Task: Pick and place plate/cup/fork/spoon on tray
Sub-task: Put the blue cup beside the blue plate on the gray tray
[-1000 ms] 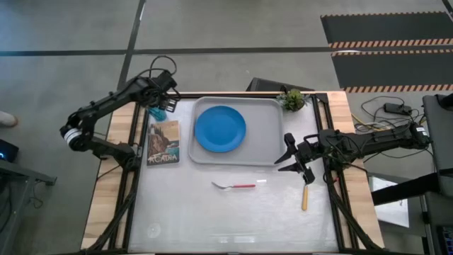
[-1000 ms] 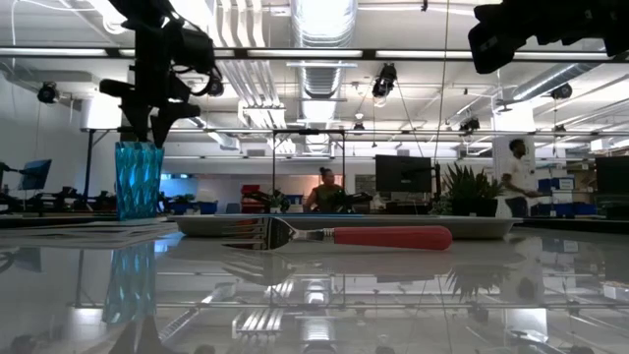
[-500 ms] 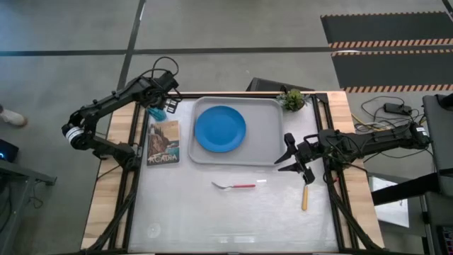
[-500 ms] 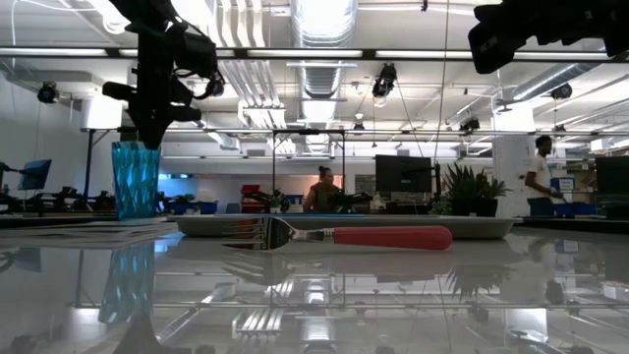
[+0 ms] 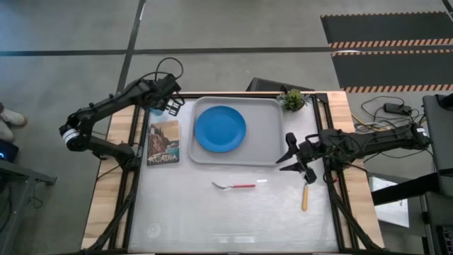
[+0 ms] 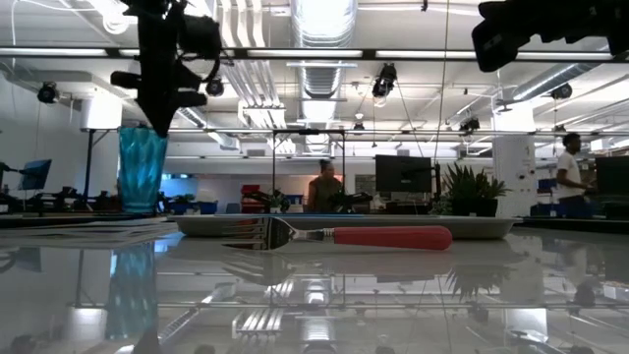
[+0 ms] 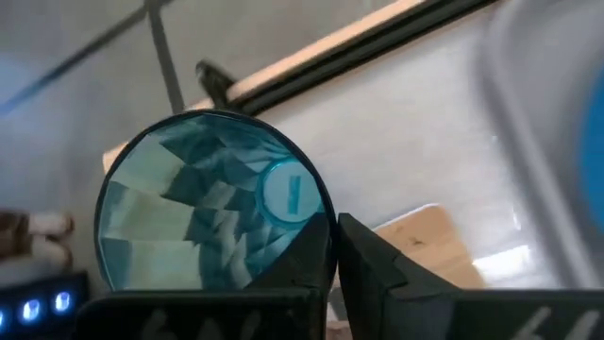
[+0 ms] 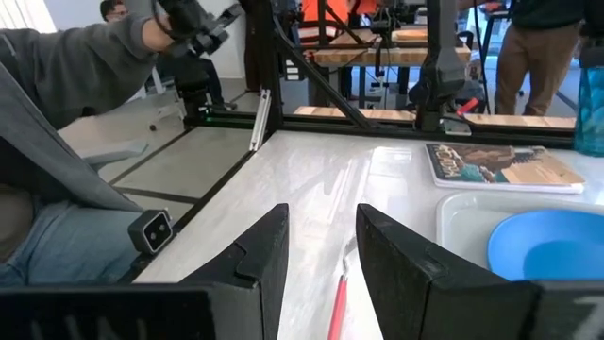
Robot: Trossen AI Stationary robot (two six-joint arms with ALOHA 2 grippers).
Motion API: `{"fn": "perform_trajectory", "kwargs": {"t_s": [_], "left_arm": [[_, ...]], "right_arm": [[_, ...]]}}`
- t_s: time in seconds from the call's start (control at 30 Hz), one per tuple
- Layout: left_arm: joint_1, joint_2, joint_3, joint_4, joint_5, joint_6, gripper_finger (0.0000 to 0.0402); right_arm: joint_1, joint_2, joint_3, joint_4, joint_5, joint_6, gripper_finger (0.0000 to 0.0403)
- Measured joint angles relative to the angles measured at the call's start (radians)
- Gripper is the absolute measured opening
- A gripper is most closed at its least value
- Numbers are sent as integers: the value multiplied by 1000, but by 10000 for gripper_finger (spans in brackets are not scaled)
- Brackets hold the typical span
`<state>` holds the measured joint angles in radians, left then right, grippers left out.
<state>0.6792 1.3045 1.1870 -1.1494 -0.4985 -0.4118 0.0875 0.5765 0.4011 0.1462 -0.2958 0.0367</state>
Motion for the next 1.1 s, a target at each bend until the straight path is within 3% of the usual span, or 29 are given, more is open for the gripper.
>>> {"fn": "perform_trajectory", "kwargs": {"t_s": [0.27,0.63,0.83,1.1], "left_arm": [[-238,-11,133,20,-6,-54,0],[-519,125,362,262,-3,-49,0],[-567,266,476,376,43,52,0],[-555,402,527,513,88,153,0]], "right_arm": [[5,-75,-10,-47,1,16,114],[13,-185,-55,-44,1,22,114],[13,-249,-67,-45,-21,31,114],[13,-311,-75,-49,-80,31,114]]}}
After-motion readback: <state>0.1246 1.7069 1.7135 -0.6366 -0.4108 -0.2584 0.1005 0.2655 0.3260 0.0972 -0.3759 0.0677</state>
